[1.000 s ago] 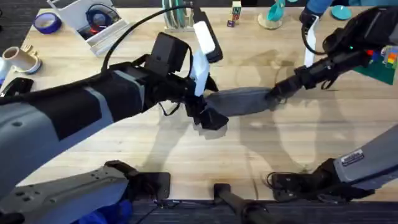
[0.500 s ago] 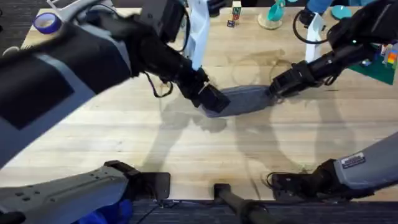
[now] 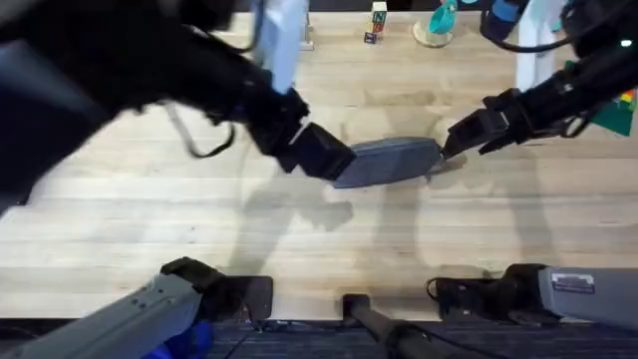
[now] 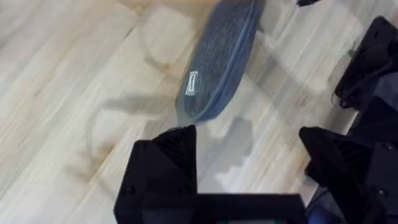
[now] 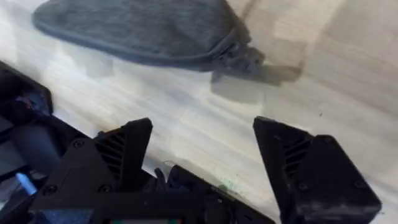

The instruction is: Unzip the bag, pick up the pens from the table one at a time and place them inside, then zip the bag closed.

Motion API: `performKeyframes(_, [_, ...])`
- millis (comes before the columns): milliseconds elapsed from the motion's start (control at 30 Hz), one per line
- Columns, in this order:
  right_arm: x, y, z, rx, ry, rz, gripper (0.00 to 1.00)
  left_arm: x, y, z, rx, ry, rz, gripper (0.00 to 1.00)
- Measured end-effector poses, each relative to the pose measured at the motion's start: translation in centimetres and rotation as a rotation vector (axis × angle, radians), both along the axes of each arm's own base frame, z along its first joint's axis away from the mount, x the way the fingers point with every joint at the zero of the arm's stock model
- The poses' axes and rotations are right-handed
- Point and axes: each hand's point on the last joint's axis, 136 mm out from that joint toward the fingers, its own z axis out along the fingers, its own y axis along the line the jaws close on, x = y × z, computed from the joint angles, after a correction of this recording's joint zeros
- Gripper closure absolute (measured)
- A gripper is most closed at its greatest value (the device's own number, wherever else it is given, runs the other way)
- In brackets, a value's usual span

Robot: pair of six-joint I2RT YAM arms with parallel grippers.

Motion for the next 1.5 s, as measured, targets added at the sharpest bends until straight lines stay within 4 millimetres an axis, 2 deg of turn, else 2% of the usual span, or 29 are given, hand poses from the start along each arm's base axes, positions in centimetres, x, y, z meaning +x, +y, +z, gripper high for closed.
performKeyframes(133, [-1.4, 0.5, 2.5, -0.033, -0.070, -0.001, 0.005, -2.1, 2.1, 1.9, 0.008, -0.033, 0.076, 0.006])
performKeyframes(367, [-4.4, 0.2, 6.0, -0.118, -0.195, -0.021, 0.005, -5.2, 5.0, 2.8, 0.044, -0.045, 0.185, 0.006])
performKeyframes(700, [-9.5, -0.1, 10.3, -0.146, -0.417, -0.075, 0.006, -6.9, 7.1, 4.7, 0.019, -0.143, 0.296, 0.006])
performKeyframes(900, [-13.0, -0.2, 11.1, -0.158, -0.488, -0.091, 0.005, -6.6, 7.5, 4.7, 0.027, -0.150, 0.328, 0.007])
performKeyframes(1000, [-14.1, -0.1, 11.4, -0.159, -0.526, -0.094, 0.005, -6.3, 7.7, 4.8, 0.037, -0.164, 0.342, 0.007])
performKeyframes(1200, [-14.8, -0.1, 11.8, -0.161, -0.577, -0.097, 0.005, -5.8, 7.9, 5.1, 0.040, -0.189, 0.358, 0.008])
performKeyframes(1500, [-14.9, -0.1, 11.8, -0.161, -0.576, -0.097, 0.005, -5.6, 7.9, 5.2, 0.039, -0.196, 0.361, 0.008])
